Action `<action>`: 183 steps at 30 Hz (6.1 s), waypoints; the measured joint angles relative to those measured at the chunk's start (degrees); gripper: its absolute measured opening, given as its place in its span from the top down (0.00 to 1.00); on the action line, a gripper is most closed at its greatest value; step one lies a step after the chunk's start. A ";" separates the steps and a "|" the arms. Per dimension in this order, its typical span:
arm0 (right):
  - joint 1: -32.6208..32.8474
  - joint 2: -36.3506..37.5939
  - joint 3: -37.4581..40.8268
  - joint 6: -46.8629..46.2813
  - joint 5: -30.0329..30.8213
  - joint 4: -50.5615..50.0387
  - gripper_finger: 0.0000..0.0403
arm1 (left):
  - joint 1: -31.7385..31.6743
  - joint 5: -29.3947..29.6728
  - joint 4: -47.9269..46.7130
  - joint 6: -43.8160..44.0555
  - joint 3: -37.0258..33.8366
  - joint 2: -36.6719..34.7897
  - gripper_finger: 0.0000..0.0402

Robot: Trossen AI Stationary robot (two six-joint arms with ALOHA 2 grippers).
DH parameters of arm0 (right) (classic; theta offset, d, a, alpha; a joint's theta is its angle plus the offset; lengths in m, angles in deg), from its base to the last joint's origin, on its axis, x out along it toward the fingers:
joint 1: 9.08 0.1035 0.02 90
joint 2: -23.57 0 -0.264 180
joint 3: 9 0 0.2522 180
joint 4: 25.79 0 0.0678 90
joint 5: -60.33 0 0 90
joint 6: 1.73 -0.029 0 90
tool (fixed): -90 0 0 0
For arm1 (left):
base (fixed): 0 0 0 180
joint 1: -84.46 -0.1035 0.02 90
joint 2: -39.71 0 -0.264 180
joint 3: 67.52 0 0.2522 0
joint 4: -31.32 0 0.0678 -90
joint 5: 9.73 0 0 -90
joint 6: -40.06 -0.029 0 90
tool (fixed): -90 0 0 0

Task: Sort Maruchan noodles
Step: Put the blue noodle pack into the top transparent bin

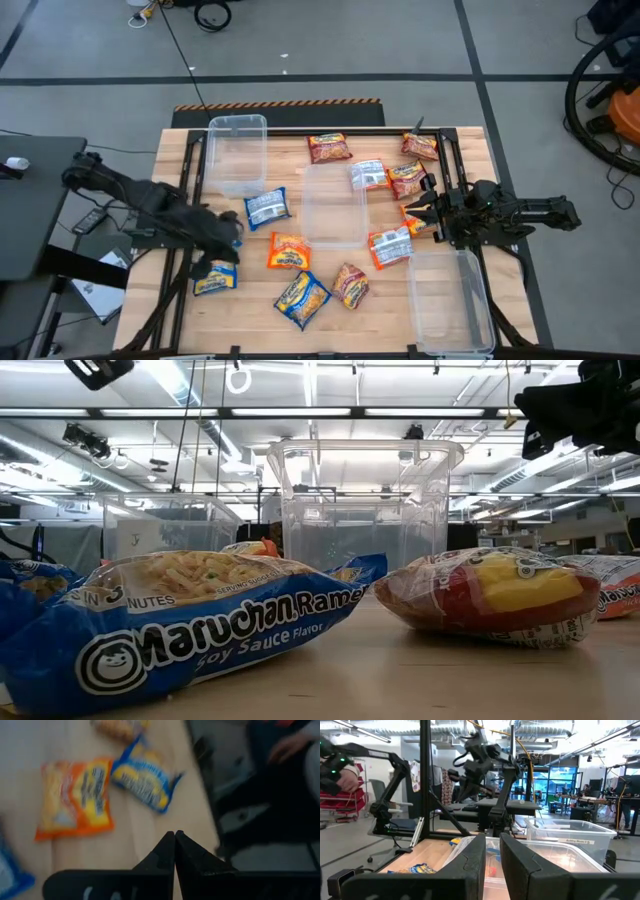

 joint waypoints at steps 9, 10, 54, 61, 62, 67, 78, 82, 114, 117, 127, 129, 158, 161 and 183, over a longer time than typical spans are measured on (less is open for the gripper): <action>0.02 -0.01 0.00 0.00 0.00 0.00 0.84 | -5.72 -9.32 -11.52 -9.22 3.86 17.10 0.96; 0.01 -0.01 0.00 0.00 0.00 0.00 0.84 | -5.94 -9.63 -12.68 -11.55 3.77 18.83 0.95; 0.02 -0.01 0.00 0.00 0.02 0.44 0.84 | -23.67 11.21 -18.30 -82.62 -6.12 43.06 0.68; 0.00 0.02 0.00 0.00 0.00 0.44 0.84 | -20.64 11.12 -18.59 -76.87 -5.37 42.75 0.68; 0.02 -0.01 0.00 0.00 0.00 0.44 0.84 | -20.21 10.56 -18.37 -77.05 -5.36 42.67 0.69; 0.02 0.00 0.00 0.00 0.02 0.44 0.84 | -19.22 6.68 -16.13 -78.83 -5.36 42.65 0.76; 0.02 0.01 0.00 0.00 0.00 0.42 0.84 | -18.60 6.81 -22.93 -68.15 -0.28 42.62 0.98; 0.02 0.01 0.00 0.00 0.00 0.44 0.84 | -18.62 6.80 -32.56 -59.64 7.23 42.00 0.99; 0.00 -0.01 0.00 0.00 -0.39 2.04 0.84 | -40.09 30.64 -40.67 -14.41 38.64 8.70 1.00; 0.00 -0.01 0.00 0.00 -0.39 2.05 0.84 | -44.86 32.20 -40.60 -11.61 38.59 10.15 1.00; 0.00 -0.01 0.00 0.66 -0.36 2.03 0.84 | -52.08 31.64 -39.54 -3.94 38.53 21.21 1.00; 0.00 -0.01 0.00 1.15 -0.37 2.03 0.84 | -53.04 31.40 -40.07 -2.81 38.51 23.39 1.00; 0.00 -0.01 0.00 1.09 0.13 2.08 0.84 | -65.49 22.72 -32.06 -9.15 26.46 33.88 1.00; 0.00 -0.01 0.00 0.99 0.12 2.09 0.84 | -63.99 19.71 -28.73 -7.38 20.19 32.33 1.00; 0.00 0.02 0.00 0.94 1.73 2.08 0.84 | -51.40 14.72 -29.72 2.13 16.50 30.22 0.98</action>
